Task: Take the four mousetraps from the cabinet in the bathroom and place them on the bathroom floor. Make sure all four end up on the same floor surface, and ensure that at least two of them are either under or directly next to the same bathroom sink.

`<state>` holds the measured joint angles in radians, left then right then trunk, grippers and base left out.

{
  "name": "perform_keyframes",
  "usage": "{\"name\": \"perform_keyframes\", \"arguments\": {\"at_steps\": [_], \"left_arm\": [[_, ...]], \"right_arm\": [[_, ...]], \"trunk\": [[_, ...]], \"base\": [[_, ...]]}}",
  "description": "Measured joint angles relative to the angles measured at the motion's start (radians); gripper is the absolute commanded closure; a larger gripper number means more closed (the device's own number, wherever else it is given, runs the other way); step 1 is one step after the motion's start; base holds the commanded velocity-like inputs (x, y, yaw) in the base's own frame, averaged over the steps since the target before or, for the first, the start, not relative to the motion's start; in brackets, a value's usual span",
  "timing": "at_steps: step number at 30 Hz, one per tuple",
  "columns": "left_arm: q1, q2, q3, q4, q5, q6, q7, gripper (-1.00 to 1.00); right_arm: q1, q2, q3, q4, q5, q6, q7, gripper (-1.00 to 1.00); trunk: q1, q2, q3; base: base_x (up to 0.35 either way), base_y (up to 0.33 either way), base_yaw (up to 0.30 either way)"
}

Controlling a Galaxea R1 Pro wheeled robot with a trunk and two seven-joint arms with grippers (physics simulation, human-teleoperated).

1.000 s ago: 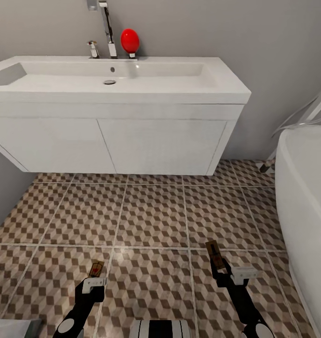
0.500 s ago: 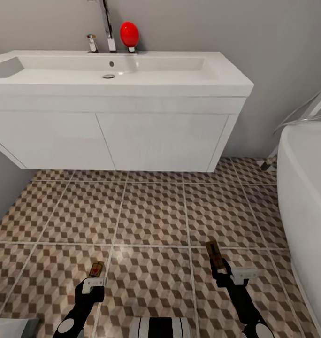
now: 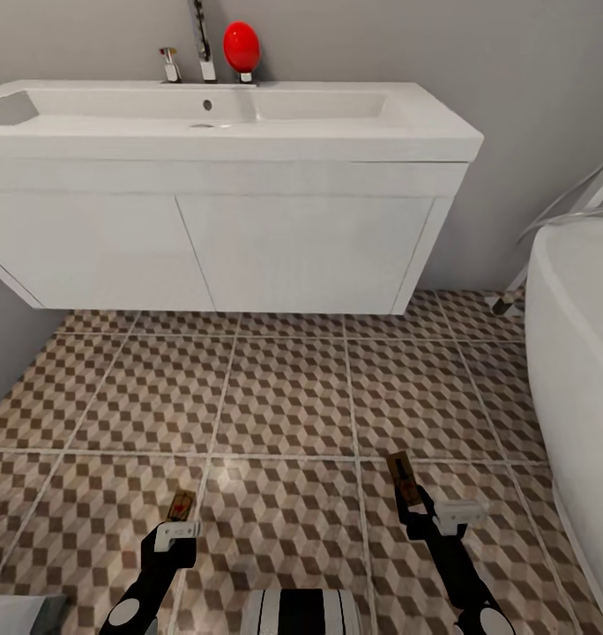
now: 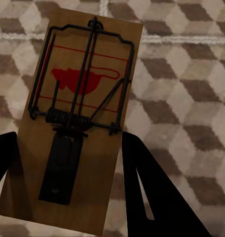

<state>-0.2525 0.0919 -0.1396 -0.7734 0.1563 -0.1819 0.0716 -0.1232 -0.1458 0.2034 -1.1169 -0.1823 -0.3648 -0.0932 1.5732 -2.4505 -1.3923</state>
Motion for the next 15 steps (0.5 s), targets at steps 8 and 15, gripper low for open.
{"name": "perform_keyframes", "arguments": {"at_steps": [8, 15], "left_arm": [[0.000, 0.000, 0.000, 0.000, 0.000, 0.000, 0.000, 1.00], [0.000, 0.000, 0.000, 0.000, 0.000, 0.000, 0.000, 1.00]], "right_arm": [[0.000, 0.000, 0.000, 0.000, 0.000, 0.000, 0.000, 1.00], [0.000, 0.000, 0.000, 0.000, 0.000, 0.000, 0.001, 1.00]], "trunk": [[0.027, -0.049, -0.026], [0.031, -0.051, -0.053]], "base": [[0.000, 0.000, 0.000], [0.000, 0.000, 0.000]]}}
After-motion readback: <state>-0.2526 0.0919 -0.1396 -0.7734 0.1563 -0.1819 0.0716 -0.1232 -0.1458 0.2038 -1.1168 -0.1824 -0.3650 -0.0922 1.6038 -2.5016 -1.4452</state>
